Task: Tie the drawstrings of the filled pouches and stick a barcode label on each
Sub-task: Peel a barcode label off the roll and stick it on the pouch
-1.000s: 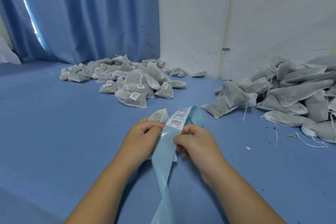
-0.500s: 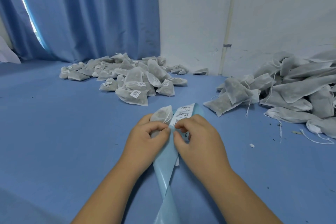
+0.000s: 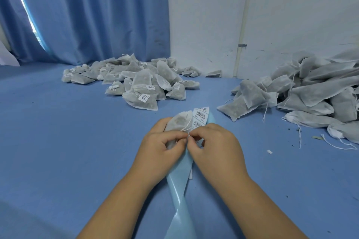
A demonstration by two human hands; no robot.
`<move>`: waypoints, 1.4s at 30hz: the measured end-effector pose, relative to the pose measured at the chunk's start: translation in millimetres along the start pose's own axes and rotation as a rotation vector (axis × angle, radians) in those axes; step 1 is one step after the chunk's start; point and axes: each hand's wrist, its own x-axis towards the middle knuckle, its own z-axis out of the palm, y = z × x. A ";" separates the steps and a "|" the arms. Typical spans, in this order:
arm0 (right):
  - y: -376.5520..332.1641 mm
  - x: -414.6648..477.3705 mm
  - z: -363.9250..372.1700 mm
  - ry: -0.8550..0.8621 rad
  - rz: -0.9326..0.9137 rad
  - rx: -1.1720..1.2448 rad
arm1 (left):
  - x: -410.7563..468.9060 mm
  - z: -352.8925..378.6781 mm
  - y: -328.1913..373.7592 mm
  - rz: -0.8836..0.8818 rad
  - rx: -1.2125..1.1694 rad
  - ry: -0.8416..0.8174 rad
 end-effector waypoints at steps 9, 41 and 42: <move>2.0 2.2 -0.4 -0.052 0.101 0.091 | -0.4 0.1 -1.8 0.082 0.068 -0.011; 33.4 11.3 -27.3 0.119 0.568 0.784 | 2.3 -27.2 -10.5 -0.439 -0.234 0.153; 35.7 10.4 -29.6 0.116 0.561 0.782 | 2.6 -31.3 -10.2 -0.437 -0.243 0.174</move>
